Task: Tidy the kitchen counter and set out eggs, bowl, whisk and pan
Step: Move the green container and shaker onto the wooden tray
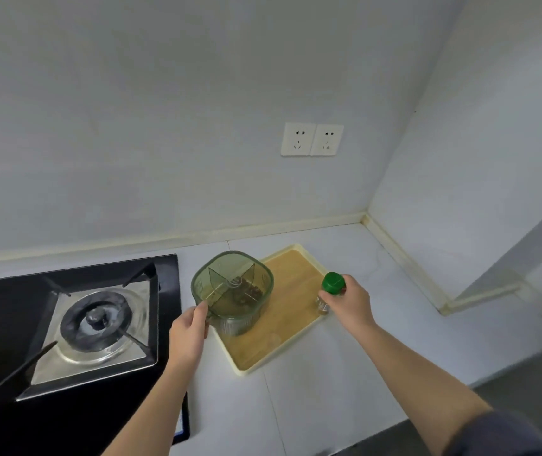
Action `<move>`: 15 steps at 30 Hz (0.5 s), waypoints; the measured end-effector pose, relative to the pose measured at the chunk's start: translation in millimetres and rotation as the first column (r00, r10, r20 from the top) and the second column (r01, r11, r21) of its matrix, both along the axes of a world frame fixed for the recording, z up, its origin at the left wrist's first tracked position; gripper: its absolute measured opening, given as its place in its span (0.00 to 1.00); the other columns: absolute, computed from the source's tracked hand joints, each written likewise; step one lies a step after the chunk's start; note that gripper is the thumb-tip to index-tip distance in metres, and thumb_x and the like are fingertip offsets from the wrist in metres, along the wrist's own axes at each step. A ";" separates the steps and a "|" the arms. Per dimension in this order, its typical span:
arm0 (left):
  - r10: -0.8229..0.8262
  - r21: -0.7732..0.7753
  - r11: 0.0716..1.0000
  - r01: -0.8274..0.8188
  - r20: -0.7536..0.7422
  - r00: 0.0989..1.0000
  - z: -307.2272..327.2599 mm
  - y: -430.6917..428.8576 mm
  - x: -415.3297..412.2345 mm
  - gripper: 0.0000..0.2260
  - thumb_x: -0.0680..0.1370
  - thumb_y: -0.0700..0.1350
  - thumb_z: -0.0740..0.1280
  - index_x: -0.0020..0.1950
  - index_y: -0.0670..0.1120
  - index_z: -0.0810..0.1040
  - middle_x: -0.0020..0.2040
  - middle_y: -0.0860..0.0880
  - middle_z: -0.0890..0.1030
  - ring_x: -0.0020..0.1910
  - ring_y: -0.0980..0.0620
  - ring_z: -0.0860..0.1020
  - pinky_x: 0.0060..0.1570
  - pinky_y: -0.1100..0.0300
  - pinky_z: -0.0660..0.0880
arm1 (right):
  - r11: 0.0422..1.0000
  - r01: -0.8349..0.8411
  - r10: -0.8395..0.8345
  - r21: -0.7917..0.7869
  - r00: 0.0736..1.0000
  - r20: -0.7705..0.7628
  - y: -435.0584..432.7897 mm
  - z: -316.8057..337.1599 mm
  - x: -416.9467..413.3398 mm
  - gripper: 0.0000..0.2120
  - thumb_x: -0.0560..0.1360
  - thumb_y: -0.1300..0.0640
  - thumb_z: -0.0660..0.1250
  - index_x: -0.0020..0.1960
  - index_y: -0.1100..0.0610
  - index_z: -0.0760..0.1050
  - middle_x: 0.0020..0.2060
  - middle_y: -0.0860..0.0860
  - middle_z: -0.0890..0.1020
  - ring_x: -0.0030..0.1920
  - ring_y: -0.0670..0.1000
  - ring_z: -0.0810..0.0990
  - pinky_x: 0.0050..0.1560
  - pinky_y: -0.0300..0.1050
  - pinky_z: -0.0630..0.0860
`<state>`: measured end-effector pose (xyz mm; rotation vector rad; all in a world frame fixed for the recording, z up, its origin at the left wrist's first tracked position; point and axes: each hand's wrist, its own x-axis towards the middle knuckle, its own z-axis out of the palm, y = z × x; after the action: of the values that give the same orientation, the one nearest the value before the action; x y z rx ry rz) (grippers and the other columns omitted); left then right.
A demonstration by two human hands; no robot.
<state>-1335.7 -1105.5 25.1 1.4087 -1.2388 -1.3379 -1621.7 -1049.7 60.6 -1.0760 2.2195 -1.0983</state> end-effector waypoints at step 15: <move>-0.008 0.063 0.998 0.002 0.101 0.995 -32.1 -50.9 -23.2 0.18 0.82 0.49 0.58 0.34 0.43 0.68 0.30 0.47 0.67 0.31 0.50 0.64 0.35 0.57 0.62 | 0.991 -0.035 0.041 0.131 0.998 -0.044 -41.7 -44.7 -72.0 0.13 0.71 0.59 0.73 0.53 0.60 0.74 0.38 0.48 0.77 0.34 0.41 0.75 0.30 0.30 0.67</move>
<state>-1358.9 -1156.4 -7.1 1.5349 -1.2760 -1.3337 -1693.7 -1091.4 15.9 -1.0933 2.2623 -0.9071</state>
